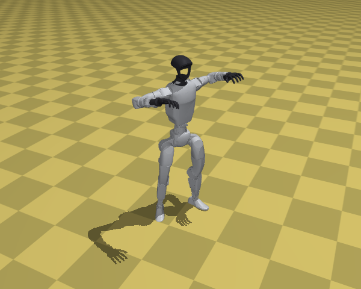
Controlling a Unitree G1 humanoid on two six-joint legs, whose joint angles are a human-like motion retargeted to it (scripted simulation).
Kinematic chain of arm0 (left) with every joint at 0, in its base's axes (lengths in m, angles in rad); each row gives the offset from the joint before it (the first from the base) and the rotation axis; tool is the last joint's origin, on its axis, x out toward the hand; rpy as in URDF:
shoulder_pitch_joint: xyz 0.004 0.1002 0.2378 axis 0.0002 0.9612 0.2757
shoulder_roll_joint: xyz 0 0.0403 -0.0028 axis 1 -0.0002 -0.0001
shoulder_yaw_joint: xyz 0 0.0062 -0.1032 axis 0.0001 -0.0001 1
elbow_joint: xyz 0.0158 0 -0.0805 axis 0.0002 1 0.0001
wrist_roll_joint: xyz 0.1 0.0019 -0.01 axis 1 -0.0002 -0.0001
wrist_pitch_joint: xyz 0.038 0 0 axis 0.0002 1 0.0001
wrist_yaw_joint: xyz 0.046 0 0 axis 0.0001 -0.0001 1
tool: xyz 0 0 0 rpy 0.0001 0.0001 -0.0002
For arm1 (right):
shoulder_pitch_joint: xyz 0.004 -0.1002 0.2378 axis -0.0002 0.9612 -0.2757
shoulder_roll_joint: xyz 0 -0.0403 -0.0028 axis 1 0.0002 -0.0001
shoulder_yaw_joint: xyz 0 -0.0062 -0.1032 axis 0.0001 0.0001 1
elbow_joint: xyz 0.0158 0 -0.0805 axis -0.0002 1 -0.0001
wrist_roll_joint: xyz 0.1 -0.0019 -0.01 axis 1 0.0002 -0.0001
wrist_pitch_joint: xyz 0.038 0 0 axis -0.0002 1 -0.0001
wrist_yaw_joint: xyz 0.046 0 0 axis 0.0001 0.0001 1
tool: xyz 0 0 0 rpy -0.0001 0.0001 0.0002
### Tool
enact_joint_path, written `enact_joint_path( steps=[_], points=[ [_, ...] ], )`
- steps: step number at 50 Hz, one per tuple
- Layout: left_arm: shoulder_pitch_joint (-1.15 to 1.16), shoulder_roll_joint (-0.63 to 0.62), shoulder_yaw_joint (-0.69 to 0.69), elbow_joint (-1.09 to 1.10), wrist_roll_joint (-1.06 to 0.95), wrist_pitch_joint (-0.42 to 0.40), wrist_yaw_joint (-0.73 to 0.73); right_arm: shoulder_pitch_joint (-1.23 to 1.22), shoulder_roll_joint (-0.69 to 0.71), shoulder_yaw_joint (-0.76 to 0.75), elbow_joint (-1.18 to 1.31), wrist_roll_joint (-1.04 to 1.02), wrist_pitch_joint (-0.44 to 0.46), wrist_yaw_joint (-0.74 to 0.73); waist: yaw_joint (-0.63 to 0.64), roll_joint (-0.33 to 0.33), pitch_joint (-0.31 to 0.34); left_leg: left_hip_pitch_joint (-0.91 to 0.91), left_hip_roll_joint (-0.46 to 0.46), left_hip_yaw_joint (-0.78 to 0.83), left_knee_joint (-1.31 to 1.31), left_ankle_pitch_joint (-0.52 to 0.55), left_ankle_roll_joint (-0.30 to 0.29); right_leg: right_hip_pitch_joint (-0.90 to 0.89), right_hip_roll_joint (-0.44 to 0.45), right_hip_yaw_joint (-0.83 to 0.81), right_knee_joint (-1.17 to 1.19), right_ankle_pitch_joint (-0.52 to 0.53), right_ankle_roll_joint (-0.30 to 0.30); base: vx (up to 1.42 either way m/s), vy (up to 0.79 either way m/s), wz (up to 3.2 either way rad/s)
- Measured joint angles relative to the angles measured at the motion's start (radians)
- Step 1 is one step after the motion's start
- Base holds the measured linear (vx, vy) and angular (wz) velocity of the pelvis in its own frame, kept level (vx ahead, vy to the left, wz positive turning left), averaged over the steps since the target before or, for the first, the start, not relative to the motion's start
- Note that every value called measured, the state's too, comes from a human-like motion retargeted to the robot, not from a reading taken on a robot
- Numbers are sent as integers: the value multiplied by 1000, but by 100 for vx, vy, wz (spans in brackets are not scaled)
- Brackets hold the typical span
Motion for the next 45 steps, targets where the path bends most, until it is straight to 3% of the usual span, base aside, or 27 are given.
enact_joint_path(
  steps=[14, 28, 33, 40, 45],
  points=[
    [-10, -15, 25, 7, 18, -9, -14, 31, 52, -46, 45, 7, -3, 10, -87, -16, 26, -4, -17, -6, -9, -12, 16, 9, -9, -9, -26, 0, 0, 1, 2, -5],
    [-36, -12, 22, 4, -8, -27, -14, 49, 62, -88, 53, -20, -8, 1, -75, -33, 74, -41, -26, -42, -5, -5, 28, 15, -9, -42, -63, 7, 0, 0, 0, 3],
    [-68, -32, -53, 33, -1, -21, 7, -7, 66, -28, 53, -13, -4, -21, -68, -39, 81, -85, -33, -76, 20, -8, 37, 5, -16, -70, -69, 11, 0, -3, 1, 31],
    [-78, -38, -136, 61, 167, -35, -27, -68, 42, 118, 56, -94, -33, 34, -25, -39, 102, -93, -48, -98, 2, -11, 30, 11, -25, -99, -82, 14, 0, 0, 4, 20],
    [-91, -59, -105, 53, 60, -39, -4, -92, 49, 113, 53, -74, -26, 17, 0, -44, 100, -90, -58, -116, -23, -8, 31, 13, -30, -121, -79, 19, 0, 4, 6, 21]
  ],
)
